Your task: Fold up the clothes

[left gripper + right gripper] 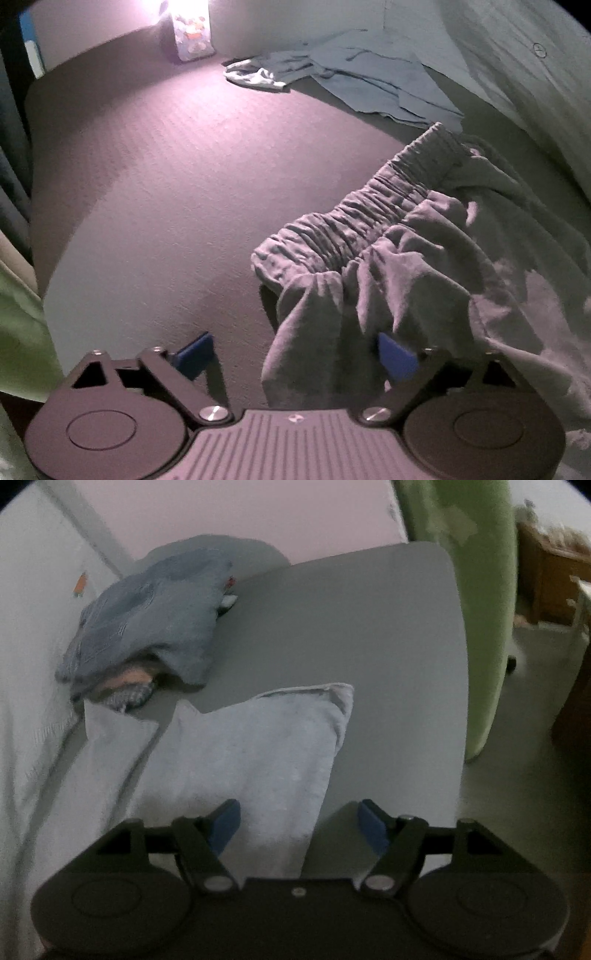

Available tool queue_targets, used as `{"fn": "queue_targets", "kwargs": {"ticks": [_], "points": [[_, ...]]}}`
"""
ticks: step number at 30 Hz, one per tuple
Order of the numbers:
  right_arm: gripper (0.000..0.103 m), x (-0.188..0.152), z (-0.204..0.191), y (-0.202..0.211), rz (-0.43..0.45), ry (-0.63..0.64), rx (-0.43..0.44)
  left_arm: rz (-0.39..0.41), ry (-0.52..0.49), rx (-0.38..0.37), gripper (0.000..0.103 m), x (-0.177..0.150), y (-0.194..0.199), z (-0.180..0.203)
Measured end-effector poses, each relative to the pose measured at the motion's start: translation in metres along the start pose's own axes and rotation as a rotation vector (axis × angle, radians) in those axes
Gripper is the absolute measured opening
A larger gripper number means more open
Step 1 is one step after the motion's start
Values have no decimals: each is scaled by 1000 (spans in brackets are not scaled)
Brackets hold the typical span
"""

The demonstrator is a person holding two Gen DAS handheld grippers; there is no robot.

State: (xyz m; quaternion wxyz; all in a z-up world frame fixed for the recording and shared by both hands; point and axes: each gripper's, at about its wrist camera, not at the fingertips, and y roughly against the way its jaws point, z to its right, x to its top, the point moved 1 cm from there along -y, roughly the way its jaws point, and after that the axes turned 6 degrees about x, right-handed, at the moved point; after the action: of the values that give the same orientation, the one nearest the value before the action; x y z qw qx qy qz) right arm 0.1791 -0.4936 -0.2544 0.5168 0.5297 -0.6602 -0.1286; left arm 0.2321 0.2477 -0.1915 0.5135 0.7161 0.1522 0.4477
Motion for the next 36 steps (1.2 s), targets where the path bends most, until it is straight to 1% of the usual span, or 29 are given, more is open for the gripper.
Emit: {"fn": "queue_targets", "kwargs": {"ticks": [1, 2, 3, 4, 5, 6, 8, 9, 11, 13, 14, 16, 17, 18, 19, 20, 21, 22, 23, 25, 27, 28, 29, 30, 31, 33, 34, 36], "points": [[63, -1, -5, -2, -2, 42, -13, 11, 0, 11, 72, 1, 2, -1], [57, -2, -9, -4, -8, 88, -21, 21, 4, 4, 56, 1, 5, -2], [44, -2, -13, -7, -19, 128, -14, 25, 8, -5, 46, 3, 8, -3], [23, -2, -16, -9, -30, 152, -2, 20, 11, -20, 22, 5, 9, -3], [11, -2, -20, -11, -44, 177, 8, 14, 14, -35, 4, 7, 10, -3], [0, -3, -23, -13, -57, 200, 9, 10, 22, -39, 5, 9, 12, -3], [0, -2, -28, -10, -54, 237, -6, 20, 49, -24, 4, 15, 20, -6], [0, 0, -27, -2, -36, 241, -6, 27, 69, -27, 4, 19, 25, -10], [0, 5, -20, 21, 13, 220, 8, 27, 132, -54, 4, 24, 37, -29], [0, 7, -7, 39, 40, 187, 22, 11, 165, -57, 4, 23, 35, -45], [0, 6, 1, 38, 27, 188, 18, 0, 168, -49, 3, 20, 31, -52], [0, -2, 13, 24, -33, 213, -17, -27, 146, -22, 3, 12, 16, -58], [0, -4, 19, 19, -63, 197, -11, -38, 150, -32, 4, 9, 12, -60], [3, -6, 24, 18, -71, 158, 13, -50, 155, -43, 5, 6, 8, -62], [8, -6, 27, 19, -68, 116, 25, -55, 154, -51, 7, 4, 7, -63], [12, -6, 30, 19, -65, 75, 37, -50, 143, -53, 9, 3, 9, -61], [24, -4, 33, 20, -53, 28, 50, -49, 132, -58, 9, 3, 10, -59], [46, -3, 34, 20, -45, -3, 61, -56, 121, -67, 14, 3, 9, -55], [52, -2, 36, 19, -38, -32, 70, -60, 108, -73, 24, 3, 8, -51], [50, 1, 36, 13, -32, -47, 63, -60, 71, -72, 32, 4, 5, -42], [45, 1, 29, 5, -28, -12, 21, -48, 29, -26, 28, 3, 6, -31], [36, 0, 25, 2, -28, 14, -4, -45, 17, -7, 15, 4, 7, -28], [28, -1, 19, 1, -25, 56, -47, -46, 18, 1, 3, 5, 8, -25], [1, -3, 14, 1, -12, 105, -92, -48, 20, 9, 3, 6, 9, -23], [0, -2, 12, 4, -7, 121, -69, -48, 21, 16, 2, 8, 11, -23], [0, 7, 10, 25, 40, 70, -61, -43, 26, 23, 2, 18, 21, -29], [0, 14, 10, 38, 63, 53, -32, -41, 44, 13, 2, 24, 26, -36], [0, 25, 6, 64, 113, 53, -2, -60, 110, -35, 2, 33, 35, -53]]}}
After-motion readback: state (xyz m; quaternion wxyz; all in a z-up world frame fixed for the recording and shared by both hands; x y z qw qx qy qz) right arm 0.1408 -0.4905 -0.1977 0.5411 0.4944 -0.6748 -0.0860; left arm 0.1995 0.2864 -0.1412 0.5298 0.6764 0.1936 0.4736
